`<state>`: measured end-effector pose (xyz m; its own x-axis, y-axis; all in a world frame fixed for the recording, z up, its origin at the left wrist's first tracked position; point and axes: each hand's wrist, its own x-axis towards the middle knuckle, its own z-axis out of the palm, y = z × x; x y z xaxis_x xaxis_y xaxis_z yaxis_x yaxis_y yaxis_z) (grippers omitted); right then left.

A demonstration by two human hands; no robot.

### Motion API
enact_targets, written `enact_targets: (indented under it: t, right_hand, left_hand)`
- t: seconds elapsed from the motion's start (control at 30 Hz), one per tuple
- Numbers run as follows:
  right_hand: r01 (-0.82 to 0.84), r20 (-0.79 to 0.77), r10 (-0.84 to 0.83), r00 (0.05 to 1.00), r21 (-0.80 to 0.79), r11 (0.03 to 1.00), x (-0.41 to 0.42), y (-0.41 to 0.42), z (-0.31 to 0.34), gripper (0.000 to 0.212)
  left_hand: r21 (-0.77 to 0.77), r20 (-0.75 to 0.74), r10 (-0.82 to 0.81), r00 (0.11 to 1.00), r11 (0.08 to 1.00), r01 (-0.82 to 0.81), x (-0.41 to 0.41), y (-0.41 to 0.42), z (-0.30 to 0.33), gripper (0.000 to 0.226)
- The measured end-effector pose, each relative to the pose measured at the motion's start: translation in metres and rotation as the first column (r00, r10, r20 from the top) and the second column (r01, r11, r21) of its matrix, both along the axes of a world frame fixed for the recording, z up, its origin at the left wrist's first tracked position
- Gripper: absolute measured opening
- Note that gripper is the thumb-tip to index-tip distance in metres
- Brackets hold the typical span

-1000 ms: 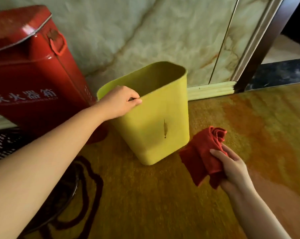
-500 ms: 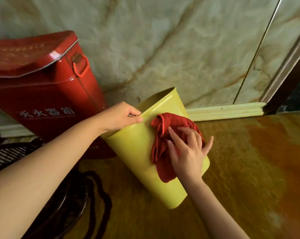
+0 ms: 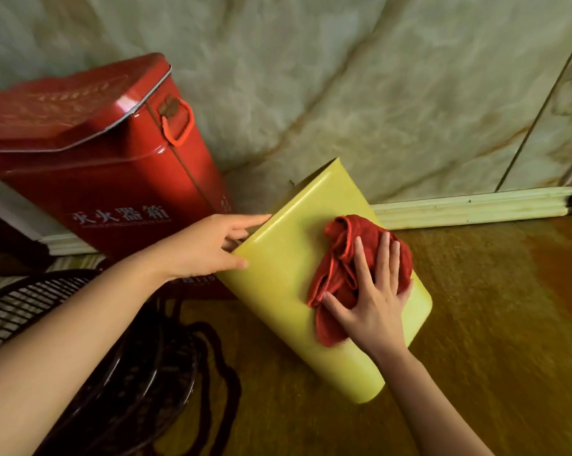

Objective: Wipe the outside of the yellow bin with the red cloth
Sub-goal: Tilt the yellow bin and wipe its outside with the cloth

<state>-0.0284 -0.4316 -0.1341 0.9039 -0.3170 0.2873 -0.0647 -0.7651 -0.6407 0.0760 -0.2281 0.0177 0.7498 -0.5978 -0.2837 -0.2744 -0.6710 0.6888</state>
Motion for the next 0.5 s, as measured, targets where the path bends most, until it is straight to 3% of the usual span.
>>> enact_targets:
  t: [0.17,0.33,0.43,0.5]
  right_hand:
    - [0.082,0.072,-0.090,0.993,0.103,0.991,-0.003,-0.005,-0.011,0.084]
    - [0.293,-0.028,-0.303,0.952,0.359,0.886,-0.029,-0.008,-0.032,0.083]
    - [0.232,0.153,-0.294,0.943,0.329,0.915,-0.001,0.013,-0.003,0.076]
    - [0.183,0.276,-0.234,0.932,0.200,0.963,0.037,0.015,0.027,0.073]
  left_hand:
    - [-0.044,-0.067,-0.070,0.995,0.997,0.067,0.002,-0.010,0.006,0.079]
    - [-0.073,-0.133,-0.115,0.984,0.992,0.106,-0.001,-0.017,0.008,0.076]
    - [-0.105,-0.197,-0.168,0.966,0.983,0.150,-0.006,-0.026,0.006,0.074]
    - [-0.104,-0.194,-0.202,0.960,0.977,0.185,0.001,-0.033,0.007,0.074]
